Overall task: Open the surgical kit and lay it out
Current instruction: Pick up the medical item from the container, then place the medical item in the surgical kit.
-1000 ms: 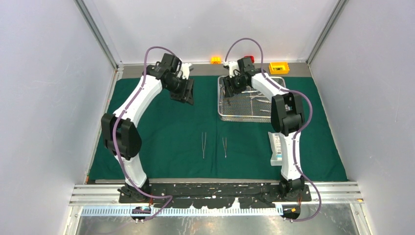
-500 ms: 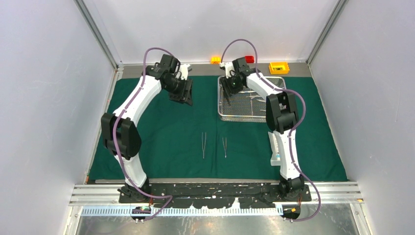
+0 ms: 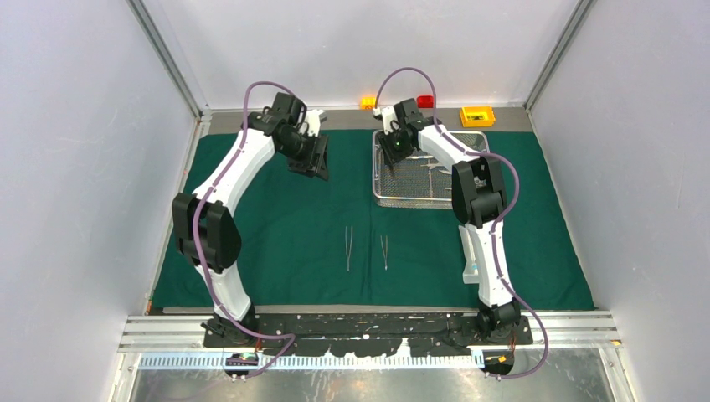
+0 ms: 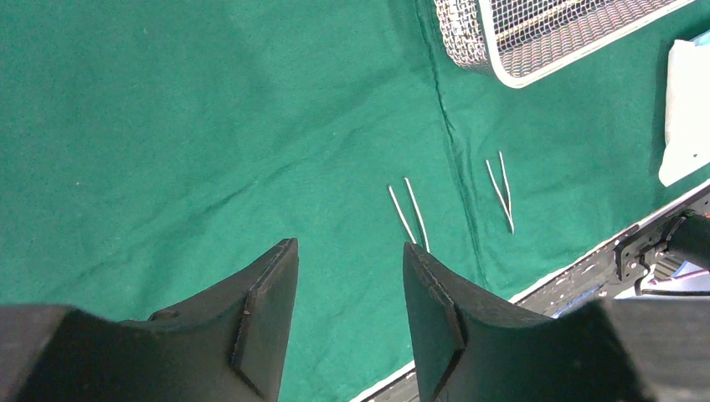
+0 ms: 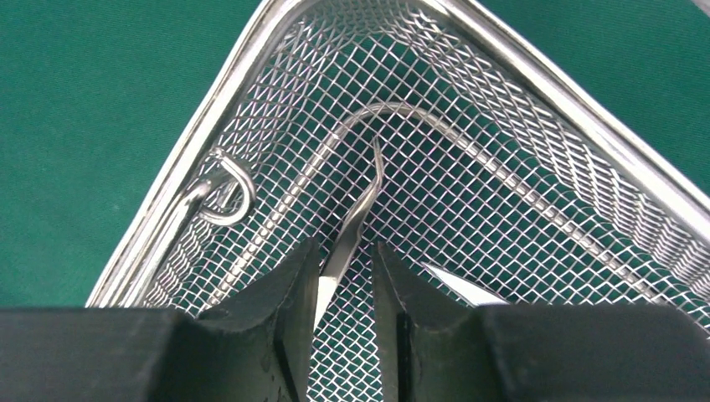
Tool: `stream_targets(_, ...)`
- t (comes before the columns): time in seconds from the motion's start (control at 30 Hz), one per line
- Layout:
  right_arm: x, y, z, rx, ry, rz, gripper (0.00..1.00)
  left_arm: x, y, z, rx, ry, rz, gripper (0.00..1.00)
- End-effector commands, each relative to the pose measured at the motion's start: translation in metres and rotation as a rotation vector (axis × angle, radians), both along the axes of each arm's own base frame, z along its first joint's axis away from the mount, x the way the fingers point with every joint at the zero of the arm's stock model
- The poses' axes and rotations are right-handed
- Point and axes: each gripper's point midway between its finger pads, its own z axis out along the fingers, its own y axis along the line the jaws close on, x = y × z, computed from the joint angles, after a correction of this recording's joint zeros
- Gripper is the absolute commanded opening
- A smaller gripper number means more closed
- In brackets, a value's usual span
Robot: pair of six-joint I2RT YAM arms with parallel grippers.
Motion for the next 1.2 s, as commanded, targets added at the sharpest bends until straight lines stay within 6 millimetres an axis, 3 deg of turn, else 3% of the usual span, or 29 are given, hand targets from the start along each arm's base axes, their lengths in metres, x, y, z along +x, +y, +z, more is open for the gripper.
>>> stream_targets(0.0, 0.007, 0.001, 0.008, -0.028, -0.04, -0.001, 0.33, 0.006, -0.002, 0.022, -0.036, -0.064, -0.023, 0.52)
stream_targets(0.27, 0.007, -0.004, 0.044, -0.023, -0.101, -0.011, 0.18, 0.014, 0.003, 0.021, -0.014, -0.065, -0.017, 0.55)
stream_targets(0.47, 0.008, -0.017, 0.092, 0.041, -0.156, -0.055, 0.07, 0.025, -0.004, 0.035, -0.067, -0.099, -0.014, 0.59)
stream_targets(0.57, 0.0, -0.019, 0.118, 0.119, -0.159, -0.059, 0.03, 0.029, -0.017, 0.046, -0.139, -0.122, -0.031, 0.6)
stream_targets(0.73, -0.027, -0.018, 0.167, 0.295, -0.153, -0.043, 0.01, 0.038, -0.044, 0.069, -0.309, -0.179, -0.081, 0.61)
stream_targets(0.83, -0.053, -0.008, 0.191, 0.438, -0.115, 0.003, 0.01, 0.038, -0.062, 0.088, -0.435, -0.212, -0.133, 0.62)
stream_targets(1.07, -0.108, 0.027, 0.221, 0.792, 0.027, 0.091, 0.01, 0.035, -0.091, 0.118, -0.596, -0.285, -0.204, 0.68)
stream_targets(1.17, -0.119, 0.036, 0.229, 0.91, 0.066, 0.113, 0.01, 0.034, -0.101, 0.121, -0.616, -0.298, -0.213, 0.68)
